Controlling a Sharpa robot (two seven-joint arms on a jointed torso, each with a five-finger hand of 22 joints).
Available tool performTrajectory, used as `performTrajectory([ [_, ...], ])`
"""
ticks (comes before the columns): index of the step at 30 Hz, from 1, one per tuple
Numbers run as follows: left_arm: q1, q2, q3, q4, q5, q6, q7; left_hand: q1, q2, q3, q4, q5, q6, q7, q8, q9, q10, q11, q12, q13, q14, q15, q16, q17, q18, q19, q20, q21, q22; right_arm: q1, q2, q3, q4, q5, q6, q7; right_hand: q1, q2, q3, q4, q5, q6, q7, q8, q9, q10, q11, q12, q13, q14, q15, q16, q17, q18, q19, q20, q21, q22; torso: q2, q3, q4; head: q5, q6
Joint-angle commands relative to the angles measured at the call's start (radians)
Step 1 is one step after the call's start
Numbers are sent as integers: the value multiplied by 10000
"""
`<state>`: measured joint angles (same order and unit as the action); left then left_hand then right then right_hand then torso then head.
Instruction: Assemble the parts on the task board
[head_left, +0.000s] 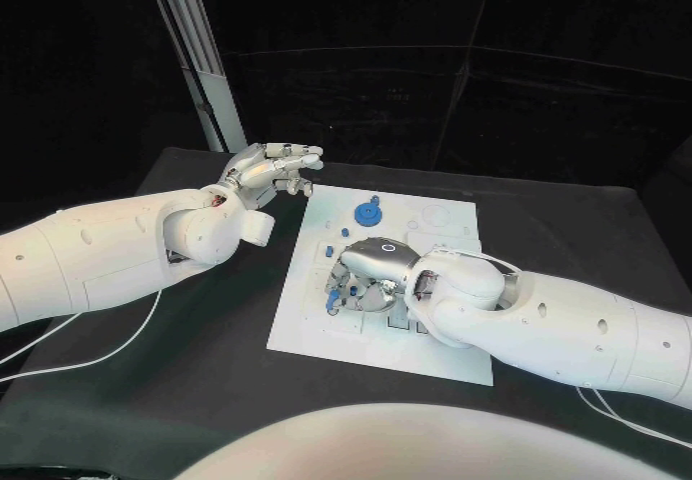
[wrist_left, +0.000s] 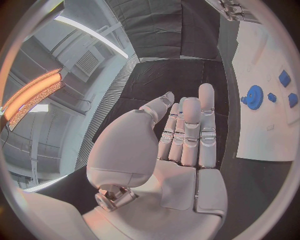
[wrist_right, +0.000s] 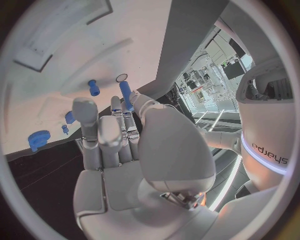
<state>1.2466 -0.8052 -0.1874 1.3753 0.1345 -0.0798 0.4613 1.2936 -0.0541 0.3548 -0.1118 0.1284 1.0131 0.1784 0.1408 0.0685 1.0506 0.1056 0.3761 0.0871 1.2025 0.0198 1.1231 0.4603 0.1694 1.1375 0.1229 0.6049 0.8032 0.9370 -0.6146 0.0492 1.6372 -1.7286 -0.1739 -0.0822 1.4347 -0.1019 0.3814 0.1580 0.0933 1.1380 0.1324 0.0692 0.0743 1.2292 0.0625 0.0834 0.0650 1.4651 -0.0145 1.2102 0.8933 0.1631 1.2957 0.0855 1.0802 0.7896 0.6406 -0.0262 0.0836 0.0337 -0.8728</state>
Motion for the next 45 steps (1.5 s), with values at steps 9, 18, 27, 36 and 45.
performTrajectory([
  [9, 12, -6, 7, 5, 16, 128, 17, 91, 34, -47, -9, -60, -66, 29, 65, -9, -97, -5, 66, -9, -76, 24, -62, -8, 134, 86, 4, -34, -16, 12, 25, -4, -34, -624, 451, -136, 40, 57, 37, -49, 78, 26, -13, 71, 13, 12, 35, -58, 6, 77, -40, 31, -6, -201, 20, 9, 38, 12, 3, 2, -11, -49, 2],
  [18, 12, -8, 7, 6, 16, 128, 14, 91, 34, -47, -9, -60, -66, 29, 65, -9, -97, -5, 66, -9, -76, 24, -62, -8, 134, 86, 4, -34, -16, 12, 53, -10, -55, -644, 618, -110, 39, 56, 40, -57, 80, 31, -13, 74, 14, 18, 35, -59, 8, 74, -39, 27, -16, -198, 13, 10, 29, -4, -3, -2, -6, -45, 2],
  [27, 12, -6, 7, 3, 16, 134, 7, 93, 37, -54, -13, -62, -75, 31, 67, -10, -106, -3, 72, -12, -76, 26, -59, -4, 133, 88, 5, -39, -20, 10, 73, -33, -17, -646, 602, -21, 33, 42, 37, -67, 80, 33, -12, 74, 15, 20, 37, -63, 8, 71, -38, 26, -21, -197, 9, 11, 29, -4, 3, 1, 4, -29, 2],
  [36, 12, -10, 7, -2, 16, 154, -32, 93, 37, -54, -13, -62, -75, 31, 67, -10, -106, -3, 72, -12, -76, 26, -59, -4, 133, 88, 5, -39, -20, 9, 36, -77, 36, -648, 586, 41, 31, 35, 36, -74, 80, 35, -12, 74, 16, 20, 38, -66, 9, 70, -37, 26, -23, -198, 9, 12, 32, 0, 1, 2, -11, -47, 2],
  [45, 12, -3, 6, -8, 16, 167, -42, 91, 34, -61, -14, -64, -81, 33, 68, -11, -113, 0, 75, -14, -82, 27, -65, -19, 133, 88, 5, -42, -23, 7, 72, -88, 12, -712, 581, 38, 32, 24, 37, -90, 87, 41, -14, 77, 17, 20, 37, -72, 9, 67, -36, 23, -30, -196, 1, 13, 27, -10, 3, -6, -1, -54, 2],
])
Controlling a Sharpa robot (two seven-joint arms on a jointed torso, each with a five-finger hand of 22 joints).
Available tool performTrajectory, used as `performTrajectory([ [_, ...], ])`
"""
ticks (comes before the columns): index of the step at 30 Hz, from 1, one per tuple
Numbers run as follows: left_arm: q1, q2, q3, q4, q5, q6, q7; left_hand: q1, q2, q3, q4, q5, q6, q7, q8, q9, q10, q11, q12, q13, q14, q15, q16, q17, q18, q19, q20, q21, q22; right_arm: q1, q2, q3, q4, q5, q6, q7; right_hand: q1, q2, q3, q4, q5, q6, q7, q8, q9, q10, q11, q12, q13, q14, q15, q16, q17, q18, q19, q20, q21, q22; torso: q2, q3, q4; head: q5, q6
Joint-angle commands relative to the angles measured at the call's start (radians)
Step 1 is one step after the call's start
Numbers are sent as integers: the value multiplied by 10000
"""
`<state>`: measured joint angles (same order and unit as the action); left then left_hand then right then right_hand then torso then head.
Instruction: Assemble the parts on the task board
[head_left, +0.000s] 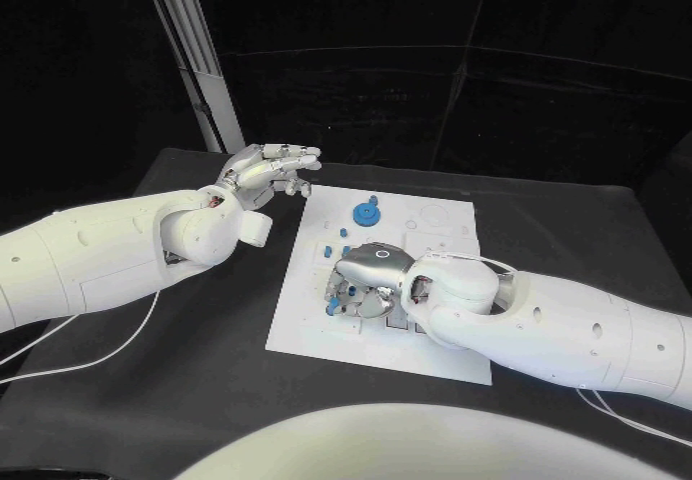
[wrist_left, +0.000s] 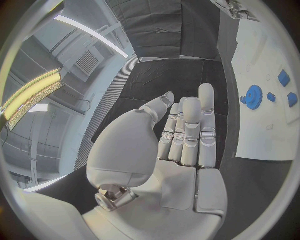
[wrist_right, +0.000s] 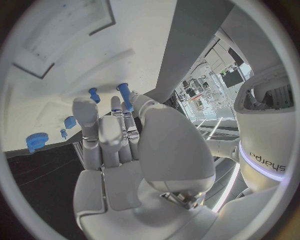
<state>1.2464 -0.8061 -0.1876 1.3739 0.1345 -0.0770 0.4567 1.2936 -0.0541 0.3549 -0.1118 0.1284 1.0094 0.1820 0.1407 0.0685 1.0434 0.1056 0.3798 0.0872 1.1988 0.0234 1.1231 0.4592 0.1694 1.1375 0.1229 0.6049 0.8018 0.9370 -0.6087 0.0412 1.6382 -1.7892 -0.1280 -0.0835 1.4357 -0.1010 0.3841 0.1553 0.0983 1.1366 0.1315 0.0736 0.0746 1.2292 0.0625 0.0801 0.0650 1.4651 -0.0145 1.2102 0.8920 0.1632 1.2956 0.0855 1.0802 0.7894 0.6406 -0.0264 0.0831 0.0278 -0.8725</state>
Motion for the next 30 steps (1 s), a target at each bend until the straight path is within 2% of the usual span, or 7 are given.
performTrajectory([
  [1, 14, 6, 7, 8, 16, 139, 3, 91, 34, -62, -14, -64, -45, -3, 68, -11, -40, 0, 38, -15, -45, -9, -65, -8, 132, 88, 5, -42, -9, 7, 21, -9, -10, -134, 121, 39, 22, 14, 10, -62, 36, 55, -5, 33, 14, 19, 37, -38, 9, 67, -36, 24, -17, -196, 2, 14, 27, -7, 3, -7, 3, 1, -1],
  [10, 14, -8, 7, 19, 16, 136, -3, 91, 34, -62, -14, -64, -45, -3, 68, -11, -40, 0, 38, -15, -45, -9, -65, -8, 132, 88, 5, -42, -9, 4, 89, -19, -70, -305, 98, -13, -21, -31, -1, -84, 38, 25, 12, 13, 8, -17, 56, -76, 3, 52, -26, 9, -51, -190, -26, 21, 5, -45, 2, -9, 0, 15, -1],
  [18, 15, -2, 7, 22, 16, 137, -2, 91, 34, -62, -14, -64, -45, -3, 68, -11, -40, 0, 38, -15, -45, -9, -65, -8, 132, 88, 5, -42, -9, 4, 163, -217, -104, -819, 6, -203, -149, -106, -11, -105, -15, -124, 74, -63, -24, -166, 118, -159, -10, 21, 24, -14, -112, -185, -88, 60, -26, -97, -2, -5, 4, 11, -1],
  [30, 15, -6, 7, 21, 16, 138, -4, 91, 34, -62, -14, -64, -45, -3, 68, -11, -40, 0, 38, -15, -45, -9, -65, -8, 132, 88, 5, -42, -9, 2, 217, -262, -146, -1064, -130, -237, -236, -208, -29, -131, -53, -282, 132, -110, -54, -323, 171, -184, -15, -4, 70, -36, -162, -173, -144, 95, -66, -164, -7, 1, -3, 2, -1],
])
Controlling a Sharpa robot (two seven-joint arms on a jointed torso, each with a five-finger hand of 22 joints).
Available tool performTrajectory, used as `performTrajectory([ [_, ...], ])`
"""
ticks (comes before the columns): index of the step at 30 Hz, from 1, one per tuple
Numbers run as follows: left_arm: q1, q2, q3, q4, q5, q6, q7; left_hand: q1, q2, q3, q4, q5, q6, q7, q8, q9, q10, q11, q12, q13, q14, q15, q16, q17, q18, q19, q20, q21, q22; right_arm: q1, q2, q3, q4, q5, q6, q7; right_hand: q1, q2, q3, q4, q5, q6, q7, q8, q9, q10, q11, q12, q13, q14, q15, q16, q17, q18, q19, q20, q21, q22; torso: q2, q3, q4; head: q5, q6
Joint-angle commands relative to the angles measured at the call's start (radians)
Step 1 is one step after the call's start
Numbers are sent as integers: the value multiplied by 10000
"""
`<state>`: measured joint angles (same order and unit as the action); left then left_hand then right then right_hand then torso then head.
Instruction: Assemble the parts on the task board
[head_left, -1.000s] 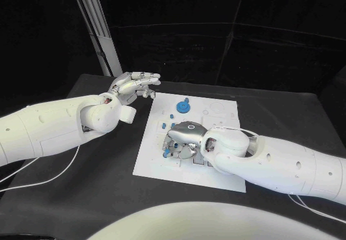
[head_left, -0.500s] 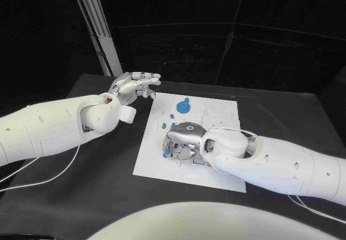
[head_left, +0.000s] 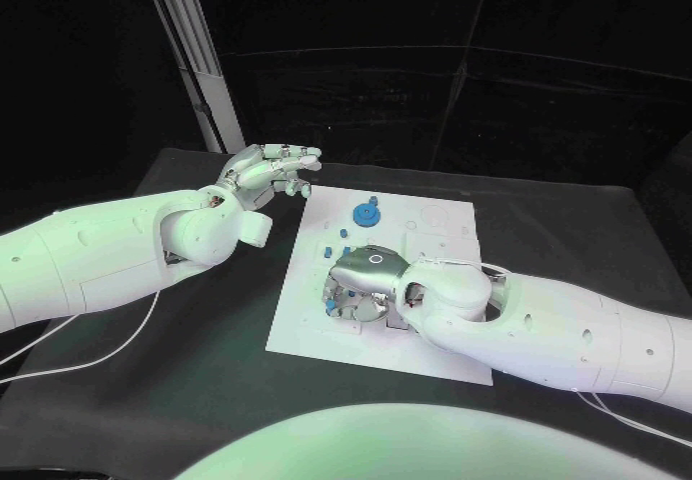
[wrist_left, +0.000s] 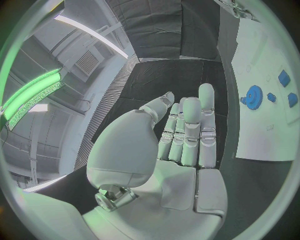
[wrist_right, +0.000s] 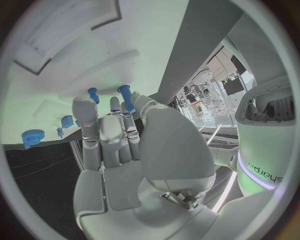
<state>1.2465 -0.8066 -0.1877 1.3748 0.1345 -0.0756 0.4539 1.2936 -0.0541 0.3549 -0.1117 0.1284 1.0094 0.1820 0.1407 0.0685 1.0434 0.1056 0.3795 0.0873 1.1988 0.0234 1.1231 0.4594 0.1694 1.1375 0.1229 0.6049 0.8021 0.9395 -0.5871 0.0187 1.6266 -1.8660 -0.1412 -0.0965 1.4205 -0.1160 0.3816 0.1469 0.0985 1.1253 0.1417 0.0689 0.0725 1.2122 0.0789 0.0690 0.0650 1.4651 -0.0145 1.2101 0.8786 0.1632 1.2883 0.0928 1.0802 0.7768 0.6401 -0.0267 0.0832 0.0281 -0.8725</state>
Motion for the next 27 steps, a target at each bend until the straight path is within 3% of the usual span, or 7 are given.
performTrajectory([
  [1, 15, 0, 8, 12, 16, 125, 23, 91, 34, -62, -14, -64, -45, -3, 68, -11, -41, 0, 41, -16, -45, -9, -65, -10, 132, 89, 5, -42, -12, -23, -1, -38, -32, -299, -36, -106, -120, -97, -13, -51, -65, -274, 68, -77, -51, -244, 36, -78, -18, -15, 98, -48, -54, -167, -98, 40, -89, -75, -1, 3, -1, -8, -1],
  [9, 15, -1, 8, 5, 16, 134, 12, 91, 34, -62, -14, -64, -45, -3, 68, -11, -41, 0, 41, -16, -45, -9, -65, -10, 132, 89, 5, -42, -12, -23, -41, -40, -27, -280, -634, -59, -375, -446, -278, -138, -124, -1336, 378, -81, -89, -1066, 323, 0, -12, -134, 348, -149, -292, -63, -524, 262, -551, -730, 2, 9, -4, -31, -1],
  [13, 15, -2, 8, 3, 16, 139, 10, 83, 39, -80, -11, -67, -61, 4, 72, -12, -62, 7, 49, -22, -50, -4, -66, -18, 131, 91, 8, -52, -20, -24, -65, -41, 15, -267, -1185, 2, -782, -840, -1348, -3, -11, -2115, 585, -66, -89, -1618, 508, 74, 2, -445, 515, -394, -789, 66, -1039, 419, -1097, -1473, 10, 6, -1, -42, -1],
  [16, 14, -4, 8, -1, 16, 140, 9, 83, 39, -80, -11, -67, -61, 4, 72, -12, -62, 7, 49, -22, -50, -4, -66, -18, 131, 91, 8, -52, -20, -29, -117, -40, 71, -258, -1577, 80, -421, -616, -2860, 285, 109, -2323, 621, -43, -47, -2044, 600, 410, 35, -673, 625, -381, -1009, 172, -1335, 479, -1295, -1749, 12, 14, 1, -40, -1],
  [18, 14, -9, 8, -2, 16, 138, 6, 83, 39, -80, -11, -67, -61, 4, 72, -12, -62, 7, 49, -22, -50, -4, -66, -18, 131, 91, 8, -52, -20, -40, -198, -39, 147, -190, -1925, 181, -236, -590, -3225, 467, 162, -2326, 638, -39, -40, -2113, 600, 611, 46, -706, 593, -324, -1026, 145, -1360, 514, -1279, -1749, 11, 15, 1, -45, -1],
  [23, 13, -19, 7, -25, 16, 135, 0, 83, 39, -80, -11, -67, -61, 4, 72, -12, -62, 7, 49, -22, -50, -4, -66, -18, 131, 91, 8, -52, -20, -60, -554, -33, 457, 144, -2535, 446, -33, -527, -3376, 617, 345, -2258, 667, -18, -26, -2131, 585, 848, 55, -695, 615, -247, -1003, 145, -1330, 506, -1204, -1675, -1, 25, -19, -35, -1],
  [27, 10, -24, 6, -45, 16, 138, 0, 76, 37, -90, -9, -69, -69, 7, 73, -13, -70, 10, 53, -24, -54, -1, -69, -27, 130, 91, 10, -55, -23, -59, -1048, -23, 843, 634, -2625, 553, 30, -488, -3505, 737, 444, -2056, 629, 33, 0, -2056, 542, 1092, 62, -571, 579, -72, -780, 104, -1161, 499, -983, -1406, -16, 12, -19, -54, -1],
])
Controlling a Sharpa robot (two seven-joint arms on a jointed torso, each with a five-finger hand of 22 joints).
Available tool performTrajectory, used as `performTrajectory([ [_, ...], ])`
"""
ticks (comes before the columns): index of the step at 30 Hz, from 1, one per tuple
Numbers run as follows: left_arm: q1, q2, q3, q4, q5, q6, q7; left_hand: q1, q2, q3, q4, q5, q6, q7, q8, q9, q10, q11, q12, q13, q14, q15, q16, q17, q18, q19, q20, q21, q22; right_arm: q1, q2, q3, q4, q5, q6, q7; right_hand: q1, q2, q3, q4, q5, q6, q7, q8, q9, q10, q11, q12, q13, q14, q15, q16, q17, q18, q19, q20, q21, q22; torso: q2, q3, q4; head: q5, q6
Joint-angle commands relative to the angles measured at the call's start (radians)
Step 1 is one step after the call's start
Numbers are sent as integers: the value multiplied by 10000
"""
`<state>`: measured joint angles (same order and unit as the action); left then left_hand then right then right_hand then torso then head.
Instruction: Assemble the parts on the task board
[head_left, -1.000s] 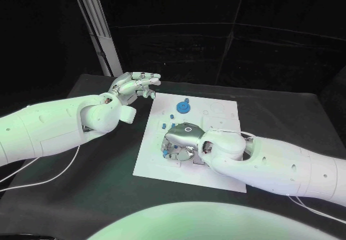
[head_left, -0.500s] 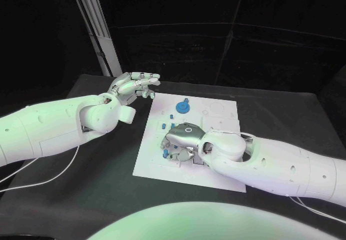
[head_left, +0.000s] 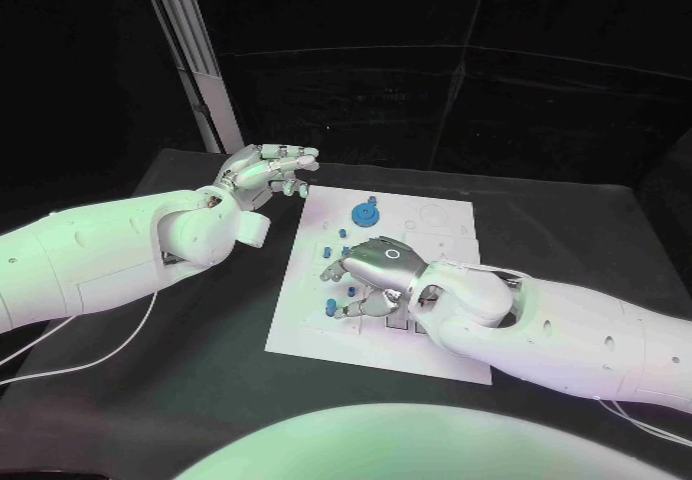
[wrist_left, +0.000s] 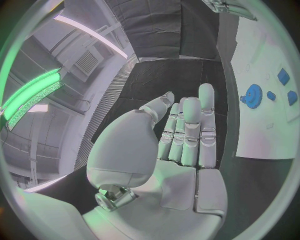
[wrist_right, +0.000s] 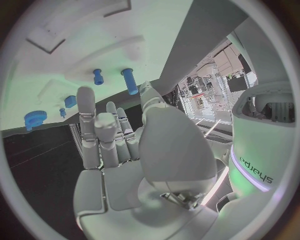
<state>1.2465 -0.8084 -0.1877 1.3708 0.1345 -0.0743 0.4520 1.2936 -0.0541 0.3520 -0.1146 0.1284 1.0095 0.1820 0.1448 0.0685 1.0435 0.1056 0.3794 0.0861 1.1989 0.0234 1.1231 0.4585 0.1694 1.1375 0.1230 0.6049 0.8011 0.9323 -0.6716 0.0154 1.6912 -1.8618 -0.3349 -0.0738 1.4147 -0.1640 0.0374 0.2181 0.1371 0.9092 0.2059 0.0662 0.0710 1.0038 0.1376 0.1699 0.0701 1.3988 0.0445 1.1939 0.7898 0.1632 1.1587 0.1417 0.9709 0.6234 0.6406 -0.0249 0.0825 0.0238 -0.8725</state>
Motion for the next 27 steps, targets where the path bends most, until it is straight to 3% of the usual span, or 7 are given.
performTrajectory([
  [1, 8, -7, 4, -9, 16, 126, 18, 76, 37, -61, 20, -69, -69, 7, 32, -13, -71, 10, 53, -12, -54, -1, -69, -18, 130, 91, 10, -55, -13, 16, -356, 20, 307, 765, -689, 335, 96, 6, -92, 50, 73, 154, -27, 67, 20, 51, -61, 140, 11, 134, -27, 140, 178, 88, 196, 6, 184, 219, -25, -7, -12, -13, -1],
  [7, 5, -31, -77, -1, 16, 121, 15, 76, 37, -61, 20, -69, -69, 7, 32, -13, -71, 10, 53, -12, -54, -1, -69, -18, 130, 91, 10, -55, -13, 113, -1335, 375, 768, 2923, -860, 396, 415, 516, 94, -43, -40, 829, -291, 314, 106, 838, -333, 811, 123, 408, -240, 486, 711, 2, 580, -132, 665, 804, -33, -13, -13, -131, 96],
  [11, 4, -34, -130, 11, 16, 135, 9, 76, 37, -61, 20, -69, -69, 7, 32, -13, -71, 10, 53, -12, -54, -1, -69, -18, 130, 91, 10, -55, -13, 188, -2259, 617, 1126, 3975, -808, -182, 584, 598, 169, -265, 56, 1470, -794, 629, 195, 3360, -998, 2886, 1209, 808, -764, 1384, 2507, -165, 1089, -580, 1368, 1807, -53, -22, -56, -349, 259],
  [15, 4, -26, -149, 12, 16, 136, 10, 76, 37, -61, 20, -69, -69, 7, 32, -13, -71, 10, 53, -12, -54, -1, -69, -18, 130, 91, 10, -55, -13, 209, -2941, 683, 1320, 4243, -493, -1220, -271, 571, -213, 264, 562, 1667, -1049, 954, 240, 4030, -1259, 8294, 7156, 1183, -1002, 2420, 4598, -438, 1829, -953, 2474, 3377, -87, -35, -129, -619, 285],
  [20, 5, -41, -158, 70, 16, 125, 11, 76, 37, -61, 20, -69, -69, 7, 32, -13, -71, 10, 53, -12, -54, -1, -69, -18, 130, 91, 10, -55, -13, 213, -3602, 705, 1589, 4356, -243, -2583, -1323, 678, -1024, 650, 1562, 1646, -1150, 1540, 380, 4246, -1255, 11301, 10921, 1315, -1061, 2899, 5640, -666, 2191, -931, 3236, 4517, -106, -50, -185, -886, 287],
  [23, 6, -57, -161, 127, 16, 118, 12, 76, 37, -61, 20, -69, -69, 7, 32, -13, -71, 10, 53, -12, -54, -1, -69, -18, 130, 91, 10, -55, -13, 210, -3986, 708, 1803, 4388, 35, -3542, -1191, 919, -1187, 676, 2002, 1516, -1144, 1796, 458, 4383, -1261, 11918, 11817, 1378, -1052, 3067, 6035, -757, 2362, -940, 3579, 5056, -123, -62, -204, -1041, 240],
  [27, 6, -82, -163, 187, 16, 115, 16, 76, 37, -61, 20, -69, -69, 7, 32, -13, -71, 10, 53, -12, -54, -1, -69, -18, 130, 91, 10, -55, -13, 199, -4310, 704, 2045, 4337, 657, -4331, -1634, 1024, -1616, 720, 1395, 1241, -1099, 1973, 512, 4151, -1217, 11786, 11700, 1372, -995, 3087, 6106, -753, 2321, -903, 3616, 5089, -148, -68, -212, -1207, 223],
])
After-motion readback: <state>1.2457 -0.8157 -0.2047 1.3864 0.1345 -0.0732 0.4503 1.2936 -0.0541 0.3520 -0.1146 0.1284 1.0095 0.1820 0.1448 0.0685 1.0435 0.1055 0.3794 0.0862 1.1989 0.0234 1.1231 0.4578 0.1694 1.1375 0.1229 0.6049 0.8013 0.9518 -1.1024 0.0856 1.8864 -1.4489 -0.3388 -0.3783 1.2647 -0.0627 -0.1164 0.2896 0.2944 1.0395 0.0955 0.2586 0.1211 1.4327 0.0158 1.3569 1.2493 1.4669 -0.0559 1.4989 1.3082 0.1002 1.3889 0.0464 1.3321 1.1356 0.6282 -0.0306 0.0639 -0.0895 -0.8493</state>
